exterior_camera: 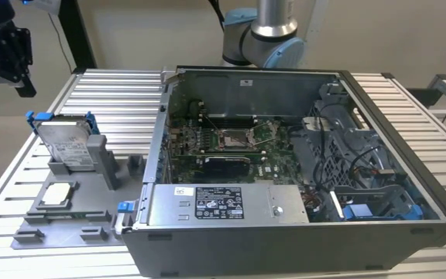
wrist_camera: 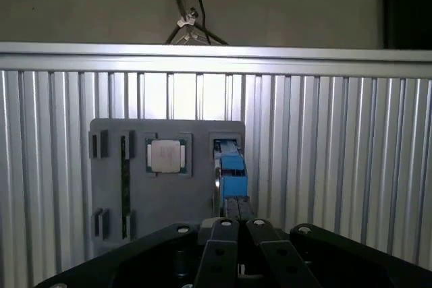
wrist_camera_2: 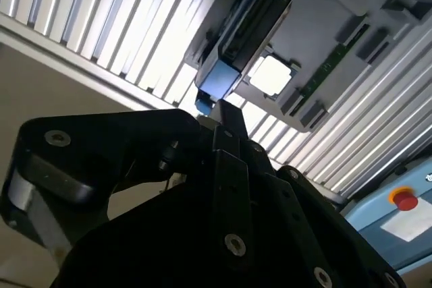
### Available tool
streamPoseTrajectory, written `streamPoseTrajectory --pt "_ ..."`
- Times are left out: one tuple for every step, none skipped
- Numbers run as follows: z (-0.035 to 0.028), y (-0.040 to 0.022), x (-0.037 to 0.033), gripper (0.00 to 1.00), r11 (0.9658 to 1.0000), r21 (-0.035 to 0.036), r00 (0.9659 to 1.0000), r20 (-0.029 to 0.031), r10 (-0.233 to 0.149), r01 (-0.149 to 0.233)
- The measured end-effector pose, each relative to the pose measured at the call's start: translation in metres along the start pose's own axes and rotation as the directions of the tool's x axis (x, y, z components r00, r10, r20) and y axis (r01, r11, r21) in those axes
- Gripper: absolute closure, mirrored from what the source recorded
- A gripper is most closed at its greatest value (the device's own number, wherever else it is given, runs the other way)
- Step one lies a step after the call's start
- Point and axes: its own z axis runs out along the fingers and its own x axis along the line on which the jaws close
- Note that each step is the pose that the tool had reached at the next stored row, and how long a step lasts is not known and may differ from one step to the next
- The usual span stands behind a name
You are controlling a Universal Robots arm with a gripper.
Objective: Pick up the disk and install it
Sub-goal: 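Pick up the disk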
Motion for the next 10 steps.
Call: streamPoseTrajectory --pt "0.0000 -0.0007 0.0001 1.00 1.0000 -0.0001 1.0000 0.0000 -0.005 0.005" --pt "0.0000 -0.0015 0.0003 1.00 1.0000 -0.0003 1.0000 -0.0001 -0.008 0.008" --pt "0.0000 -0.0023 0.0004 1.00 1.0000 -0.0002 1.0000 0.0000 -0.008 0.008" --pt "0.0000 -0.0028 0.0005 1.00 1.0000 -0.0002 1.0000 0.0000 -0.008 0.008" --pt "0.0001 -0.0030 0.0009 1.00 1.0000 -0.0002 1.0000 0.0000 -0.008 0.008" --pt "0.0000 -0.0031 0.0010 1.00 1.0000 -0.0003 1.0000 0.0000 -0.008 0.008" --pt "0.0000 -0.0031 0.0010 1.00 1.0000 -0.0003 1.0000 0.0000 -0.008 0.008" --pt "0.0000 -0.0032 0.0011 1.00 1.0000 -0.0004 1.0000 -0.0001 -0.008 0.008" --pt "0.0000 -0.0032 0.0013 1.00 1.0000 -0.0003 1.0000 -0.0001 -0.008 0.008" --pt "0.0001 -0.0032 0.0013 1.00 1.0000 -0.0002 1.0000 0.0000 -0.008 0.008"
